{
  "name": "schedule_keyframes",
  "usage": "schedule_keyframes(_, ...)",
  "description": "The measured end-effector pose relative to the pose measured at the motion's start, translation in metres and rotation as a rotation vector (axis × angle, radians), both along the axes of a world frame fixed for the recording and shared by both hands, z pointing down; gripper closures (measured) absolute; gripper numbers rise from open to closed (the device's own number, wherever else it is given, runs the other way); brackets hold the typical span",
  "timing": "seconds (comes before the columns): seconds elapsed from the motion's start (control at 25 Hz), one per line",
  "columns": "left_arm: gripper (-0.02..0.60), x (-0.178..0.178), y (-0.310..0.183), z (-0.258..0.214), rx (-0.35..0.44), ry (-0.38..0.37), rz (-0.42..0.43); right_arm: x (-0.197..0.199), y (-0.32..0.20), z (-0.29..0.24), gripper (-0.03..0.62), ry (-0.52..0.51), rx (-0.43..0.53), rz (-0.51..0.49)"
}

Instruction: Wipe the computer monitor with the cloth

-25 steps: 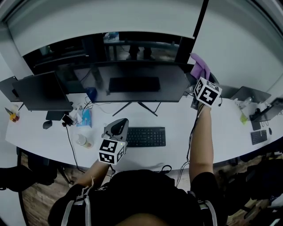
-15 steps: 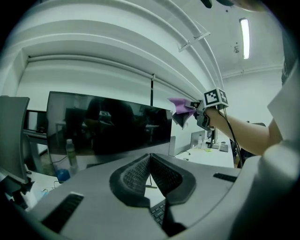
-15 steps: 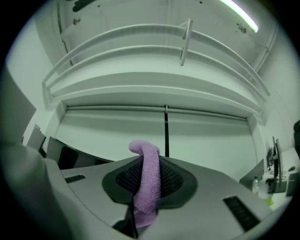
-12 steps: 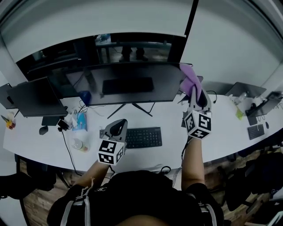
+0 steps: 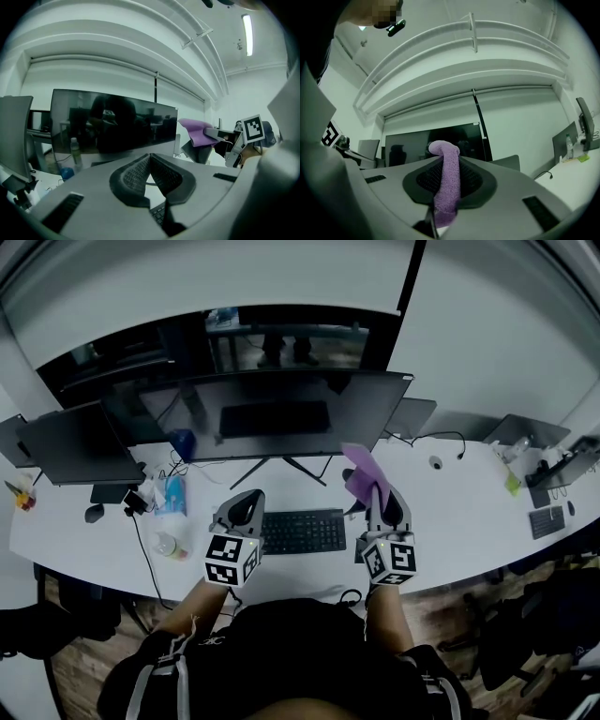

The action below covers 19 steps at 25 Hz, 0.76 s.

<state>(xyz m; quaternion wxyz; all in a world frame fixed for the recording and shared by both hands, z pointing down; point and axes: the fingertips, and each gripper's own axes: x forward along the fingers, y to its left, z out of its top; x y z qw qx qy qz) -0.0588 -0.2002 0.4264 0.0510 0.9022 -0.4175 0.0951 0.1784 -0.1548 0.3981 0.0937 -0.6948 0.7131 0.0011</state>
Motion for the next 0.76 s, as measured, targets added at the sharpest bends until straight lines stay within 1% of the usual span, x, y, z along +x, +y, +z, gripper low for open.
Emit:
schedule_keyframes(0.12,0.568,-0.002,0.000,0.002,-0.001,0.003,-0.010,-0.002,-0.001,0.009,0.517,-0.005,-0.026,-0.008)
schedule_keyframes(0.24,0.568,-0.005,0.000,0.002,0.006,0.007,-0.023,-0.002,-0.003,0.011,0.516,0.000,-0.030,-0.015)
schedule_keyframes(0.56,0.568,-0.018,-0.007,0.005,0.004,0.009,-0.063,-0.021,-0.012,0.022,0.516,0.013,-0.055,-0.072)
schedule_keyframes(0.76,0.568,-0.019,-0.014,0.005,0.000,0.012,-0.081,-0.030,-0.019,0.025,0.516,0.054,-0.062,-0.092)
